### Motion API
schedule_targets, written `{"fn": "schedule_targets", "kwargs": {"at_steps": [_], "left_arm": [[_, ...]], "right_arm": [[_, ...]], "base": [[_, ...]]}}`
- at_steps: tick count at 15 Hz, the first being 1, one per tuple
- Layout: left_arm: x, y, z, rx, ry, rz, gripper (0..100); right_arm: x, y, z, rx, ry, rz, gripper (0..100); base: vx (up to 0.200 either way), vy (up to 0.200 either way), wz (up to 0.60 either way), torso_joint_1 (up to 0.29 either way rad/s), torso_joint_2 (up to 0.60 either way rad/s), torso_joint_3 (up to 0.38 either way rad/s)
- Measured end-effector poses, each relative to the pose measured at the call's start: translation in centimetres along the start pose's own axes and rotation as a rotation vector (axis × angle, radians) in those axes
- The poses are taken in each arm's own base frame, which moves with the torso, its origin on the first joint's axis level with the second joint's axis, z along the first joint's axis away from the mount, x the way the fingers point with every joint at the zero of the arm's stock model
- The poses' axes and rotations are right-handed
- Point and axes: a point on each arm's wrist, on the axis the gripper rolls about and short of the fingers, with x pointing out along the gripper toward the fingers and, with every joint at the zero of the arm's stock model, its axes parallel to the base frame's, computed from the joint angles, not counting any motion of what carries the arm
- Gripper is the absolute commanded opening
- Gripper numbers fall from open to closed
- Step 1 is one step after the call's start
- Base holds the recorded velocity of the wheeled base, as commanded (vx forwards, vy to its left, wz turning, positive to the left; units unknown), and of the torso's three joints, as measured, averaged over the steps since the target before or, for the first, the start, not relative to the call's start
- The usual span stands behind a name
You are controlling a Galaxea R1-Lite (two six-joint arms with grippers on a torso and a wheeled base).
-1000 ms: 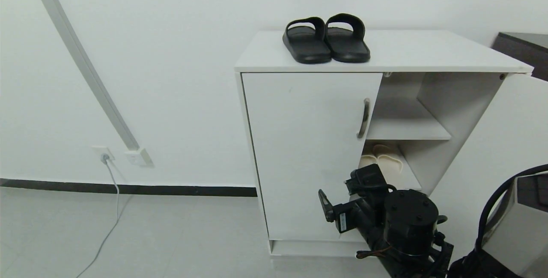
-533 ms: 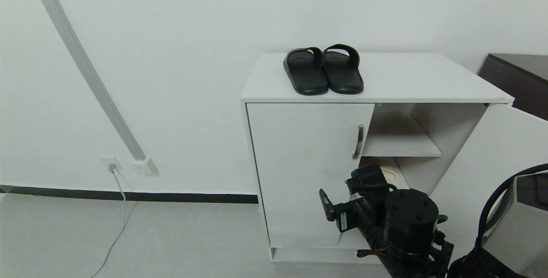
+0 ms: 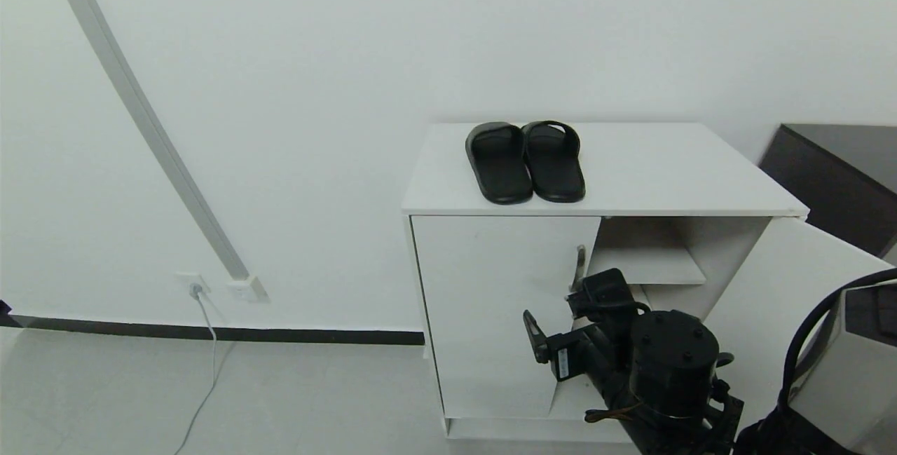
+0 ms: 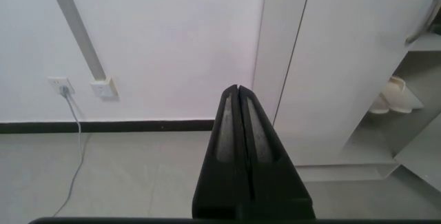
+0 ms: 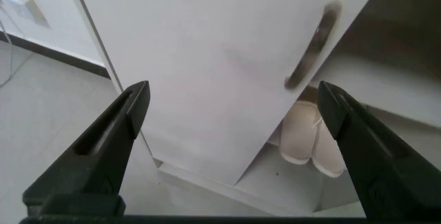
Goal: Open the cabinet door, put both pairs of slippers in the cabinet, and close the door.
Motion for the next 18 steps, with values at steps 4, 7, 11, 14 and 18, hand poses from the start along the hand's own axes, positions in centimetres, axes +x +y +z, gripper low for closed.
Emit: {"fn": "schedule_targets", "kwargs": {"at_steps": [4,7,11,14,18], "left_arm": [[0.0,0.0,0.0,0.0,0.0,0.0,0],[0.0,0.0,0.0,0.0,0.0,0.0,0],[0.0,0.0,0.0,0.0,0.0,0.0,0],[0.0,0.0,0.0,0.0,0.0,0.0,0],[0.0,0.0,0.0,0.0,0.0,-0.001,0]], "right_arm": [[-0.01,-0.01,-0.02,-0.001,0.001,0.0,100],[-0.01,-0.02,-0.02,0.0,0.0,0.0,100],[-0.05,-0.03,-0.02,0.001,-0.001,0.0,100],[-0.02,-0.05,0.19,0.011,-0.018,0.001,100],[0.13,-0.42,0.7,-0.027,-0.083,0.015,100]], "base": [[0.0,0.0,0.0,0.246,-0.57,-0.329],[0.0,0.0,0.0,0.264,-0.59,-0.328],[0.0,0.0,0.0,0.19,-0.42,-0.228],[0.0,0.0,0.0,0.172,-0.37,-0.194],[0.0,0.0,0.0,0.034,-0.08,-0.037]]}}
